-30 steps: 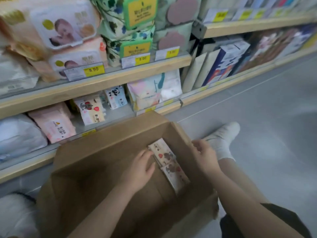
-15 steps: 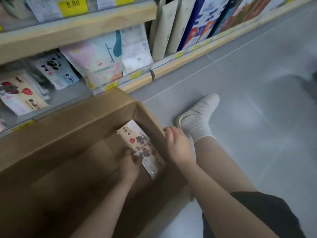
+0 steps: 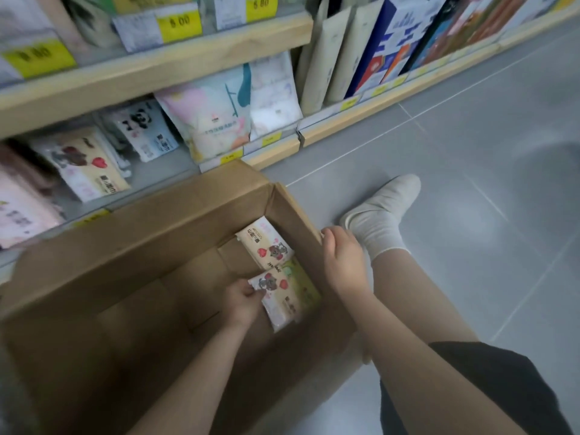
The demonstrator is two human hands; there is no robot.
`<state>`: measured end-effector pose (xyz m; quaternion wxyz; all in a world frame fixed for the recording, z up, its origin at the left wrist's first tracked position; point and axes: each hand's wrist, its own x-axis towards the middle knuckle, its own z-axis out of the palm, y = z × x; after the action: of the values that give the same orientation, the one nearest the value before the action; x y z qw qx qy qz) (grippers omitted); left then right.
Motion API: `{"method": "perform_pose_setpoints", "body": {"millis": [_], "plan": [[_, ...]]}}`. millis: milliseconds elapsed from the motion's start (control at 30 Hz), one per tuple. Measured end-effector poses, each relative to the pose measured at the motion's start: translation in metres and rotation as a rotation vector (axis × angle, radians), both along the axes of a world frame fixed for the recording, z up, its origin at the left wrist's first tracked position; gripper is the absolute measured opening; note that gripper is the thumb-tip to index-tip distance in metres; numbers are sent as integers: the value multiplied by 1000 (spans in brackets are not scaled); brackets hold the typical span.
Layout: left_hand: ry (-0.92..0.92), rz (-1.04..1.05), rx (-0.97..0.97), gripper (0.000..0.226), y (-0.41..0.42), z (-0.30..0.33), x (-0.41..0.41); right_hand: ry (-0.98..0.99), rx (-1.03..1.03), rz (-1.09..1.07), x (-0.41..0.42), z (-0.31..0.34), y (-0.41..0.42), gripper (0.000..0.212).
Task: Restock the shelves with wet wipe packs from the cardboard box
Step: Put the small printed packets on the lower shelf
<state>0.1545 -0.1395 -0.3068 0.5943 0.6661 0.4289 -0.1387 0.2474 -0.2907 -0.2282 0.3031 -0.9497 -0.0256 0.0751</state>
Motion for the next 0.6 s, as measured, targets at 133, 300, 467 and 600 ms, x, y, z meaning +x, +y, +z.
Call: {"method": "perform_pose_setpoints", "body": {"millis": [133,300,467,600], "plan": [[-34,-7,47,21,33,19,-32,-123,3,11,-5,13,3,24],[-72,153,55,23,84,39,-65,-349,-23,408,-29,27,47,20],[-119,239,76,25,119,45,-85,-82,-57,425,-43,-18,81,31],[-123,253,59,19,138,35,-87,182,-132,225,-24,-56,95,44]]}}
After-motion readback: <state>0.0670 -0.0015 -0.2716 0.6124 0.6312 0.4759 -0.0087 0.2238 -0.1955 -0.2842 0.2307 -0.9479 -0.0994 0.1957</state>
